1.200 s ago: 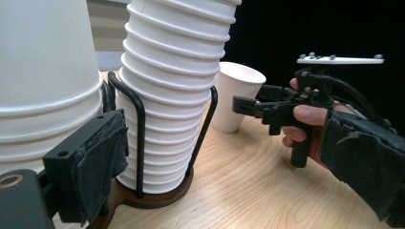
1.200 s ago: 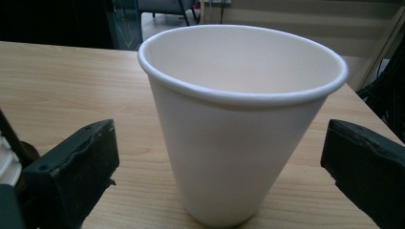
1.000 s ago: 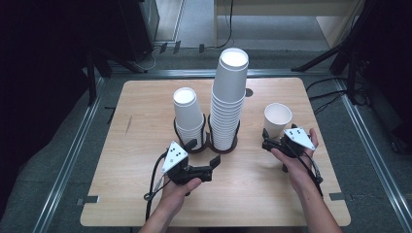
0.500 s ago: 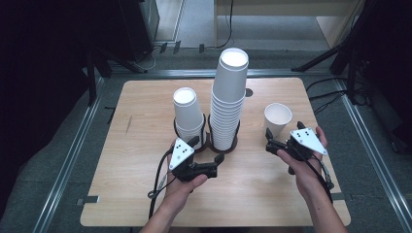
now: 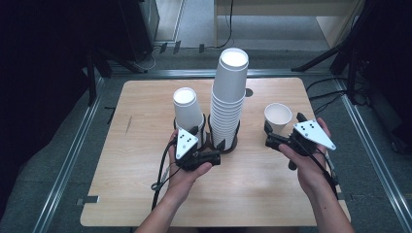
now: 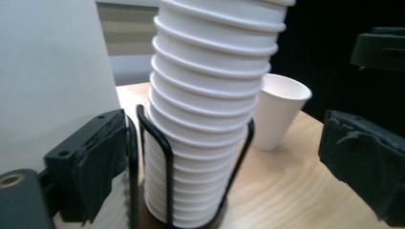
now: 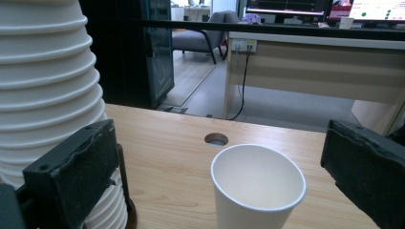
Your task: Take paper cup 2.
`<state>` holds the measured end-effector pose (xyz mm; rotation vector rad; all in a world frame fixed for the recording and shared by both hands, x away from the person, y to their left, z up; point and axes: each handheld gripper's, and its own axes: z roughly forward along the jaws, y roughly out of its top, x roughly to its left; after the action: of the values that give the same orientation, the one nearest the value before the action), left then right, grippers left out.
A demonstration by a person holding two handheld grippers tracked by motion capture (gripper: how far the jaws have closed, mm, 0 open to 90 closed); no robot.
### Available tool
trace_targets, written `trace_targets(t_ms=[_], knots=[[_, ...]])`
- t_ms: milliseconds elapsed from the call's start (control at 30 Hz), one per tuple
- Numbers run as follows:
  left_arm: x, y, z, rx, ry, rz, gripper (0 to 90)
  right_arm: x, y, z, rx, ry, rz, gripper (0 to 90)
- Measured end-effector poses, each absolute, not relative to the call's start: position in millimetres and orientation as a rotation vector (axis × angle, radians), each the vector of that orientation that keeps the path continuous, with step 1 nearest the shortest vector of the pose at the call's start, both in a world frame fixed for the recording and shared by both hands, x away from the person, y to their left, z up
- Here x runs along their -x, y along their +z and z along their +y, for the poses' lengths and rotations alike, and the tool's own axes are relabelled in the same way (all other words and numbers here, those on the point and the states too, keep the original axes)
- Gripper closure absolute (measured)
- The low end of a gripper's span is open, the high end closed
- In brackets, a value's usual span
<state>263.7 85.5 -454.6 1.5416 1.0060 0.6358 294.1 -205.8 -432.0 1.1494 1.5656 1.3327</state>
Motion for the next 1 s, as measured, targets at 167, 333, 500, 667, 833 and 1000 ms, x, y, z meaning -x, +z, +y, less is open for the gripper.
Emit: trace_targets(t_ms=[167,333,500,667,833,1000], knots=[[-267.4,-452.4,82.4,-1.552,0.683,0.999,4.8,-298.3,-420.6,-196.8,-1.135,1.345,1.606,0.0],[-270.3,-449.9,76.4,-1.582,0.698,0.982,3.2,-302.3,-408.9,-191.8,-1.127,1.361,1.629,0.0],[-275.1,-448.4,74.7,-1.56,0.714,0.976,1.4,-307.2,-403.0,-188.0,-1.129,1.381,1.656,0.0],[-279.5,-446.3,69.8,-1.565,0.711,0.974,1.4,-308.7,-394.3,-188.6,-1.14,1.412,1.64,0.0],[-281.2,-442.2,66.5,-1.552,0.726,0.977,1.4,-308.5,-383.8,-185.5,-1.127,1.461,1.609,0.0],[-281.9,-435.8,64.1,-1.522,0.738,0.981,1.4,-308.2,-375.2,-178.6,-1.132,1.5,1.612,0.0]])
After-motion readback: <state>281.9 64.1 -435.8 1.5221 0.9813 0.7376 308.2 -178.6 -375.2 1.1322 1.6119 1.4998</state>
